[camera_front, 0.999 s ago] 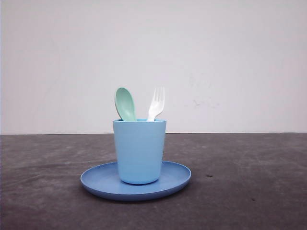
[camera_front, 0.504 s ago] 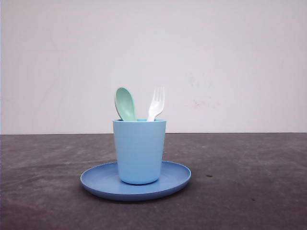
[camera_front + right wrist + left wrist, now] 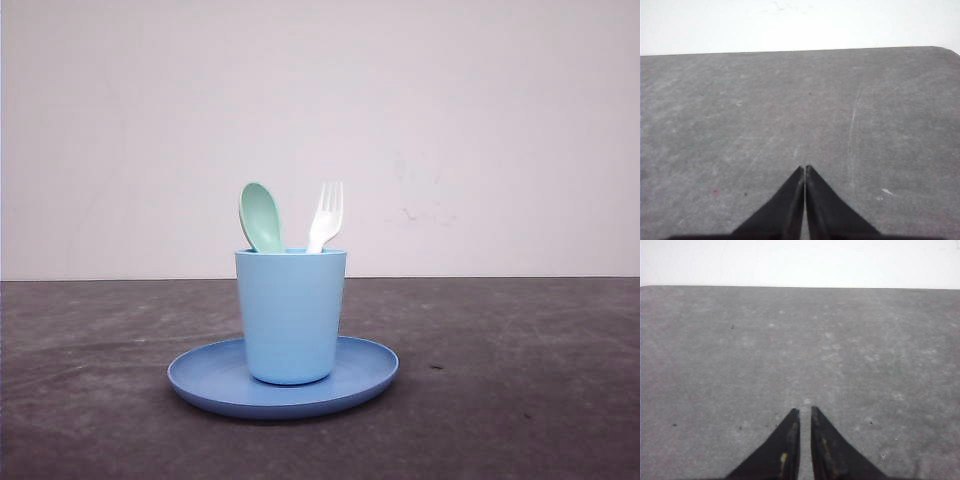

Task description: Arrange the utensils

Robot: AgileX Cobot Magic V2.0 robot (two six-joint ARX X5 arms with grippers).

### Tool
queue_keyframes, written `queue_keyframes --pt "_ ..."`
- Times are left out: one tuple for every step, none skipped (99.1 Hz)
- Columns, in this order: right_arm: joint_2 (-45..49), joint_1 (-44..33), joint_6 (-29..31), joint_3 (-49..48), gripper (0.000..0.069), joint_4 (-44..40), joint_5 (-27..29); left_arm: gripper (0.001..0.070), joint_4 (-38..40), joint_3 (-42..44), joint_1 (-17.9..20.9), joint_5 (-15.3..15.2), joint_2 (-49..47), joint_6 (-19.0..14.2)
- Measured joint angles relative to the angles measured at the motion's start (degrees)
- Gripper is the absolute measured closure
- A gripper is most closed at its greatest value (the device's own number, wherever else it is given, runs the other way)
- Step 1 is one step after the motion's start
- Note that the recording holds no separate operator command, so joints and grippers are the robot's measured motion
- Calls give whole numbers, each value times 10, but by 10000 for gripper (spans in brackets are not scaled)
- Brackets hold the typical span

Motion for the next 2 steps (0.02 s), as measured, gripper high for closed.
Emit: queue_keyframes --pt "0 0 0 0 685 0 0 695 0 0 0 0 0 0" --pt "0 0 0 0 685 0 0 695 0 0 0 0 0 0"
